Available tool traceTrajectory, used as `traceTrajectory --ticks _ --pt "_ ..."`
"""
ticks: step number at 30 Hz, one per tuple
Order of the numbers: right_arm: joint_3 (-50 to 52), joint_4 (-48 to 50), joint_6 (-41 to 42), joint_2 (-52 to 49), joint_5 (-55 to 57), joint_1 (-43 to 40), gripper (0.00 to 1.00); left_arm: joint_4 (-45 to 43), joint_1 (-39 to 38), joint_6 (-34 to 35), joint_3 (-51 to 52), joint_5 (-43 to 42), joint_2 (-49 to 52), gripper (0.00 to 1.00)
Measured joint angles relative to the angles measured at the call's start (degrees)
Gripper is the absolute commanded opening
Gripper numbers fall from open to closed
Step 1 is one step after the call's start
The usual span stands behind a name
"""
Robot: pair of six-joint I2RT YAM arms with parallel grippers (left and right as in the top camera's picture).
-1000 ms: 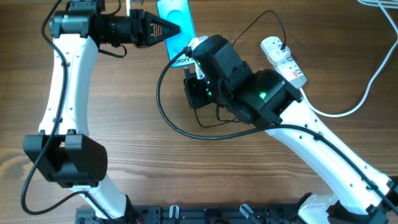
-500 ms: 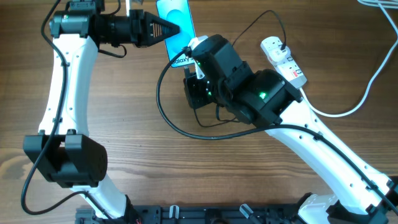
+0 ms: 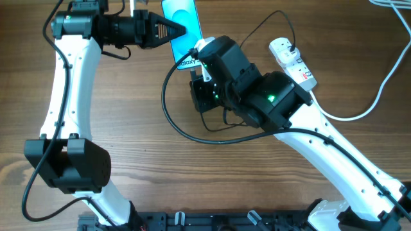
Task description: Plug charger to phone and switch on socket
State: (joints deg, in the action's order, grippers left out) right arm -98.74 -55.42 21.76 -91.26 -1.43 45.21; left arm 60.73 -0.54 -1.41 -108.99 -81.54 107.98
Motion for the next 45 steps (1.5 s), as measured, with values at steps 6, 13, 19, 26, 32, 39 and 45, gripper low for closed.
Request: traceTrajectory --ticks 6,13,19,26,32,39,45 --pt "0.0 0.1 0.0 0.0 0.0 0.0 0.04 0.0 0.0 -0.5 0.0 0.0 0.0 0.04" --pt "0.0 -0.3 -0.2 0.0 0.0 -0.3 0.04 -0.1 0.0 -1.4 0.0 0.0 0.0 0.04" --pt "0.0 -0.7 -0.2 0.0 0.0 -1.9 0.04 -0.2 0.0 -1.4 0.0 0.0 0.0 0.04" --pt "0.0 -0.7 -0.6 0.0 -2.0 -1.9 0.04 -0.3 0.0 -1.4 0.0 0.0 0.0 0.04" --pt "0.0 -1.3 -1.1 0.0 -5.3 -1.9 0.04 -0.8 0.0 -1.5 0.0 0.0 0.0 0.04" --pt "0.0 -1.2 -1.1 0.0 -6.5 -1.9 0.04 -0.8 0.0 -1.6 0.0 0.0 0.0 0.04" --pt "0.0 -1.0 -1.1 0.0 -6.0 -1.9 0.04 -0.8 0.0 -1.5 0.0 0.0 0.0 0.04"
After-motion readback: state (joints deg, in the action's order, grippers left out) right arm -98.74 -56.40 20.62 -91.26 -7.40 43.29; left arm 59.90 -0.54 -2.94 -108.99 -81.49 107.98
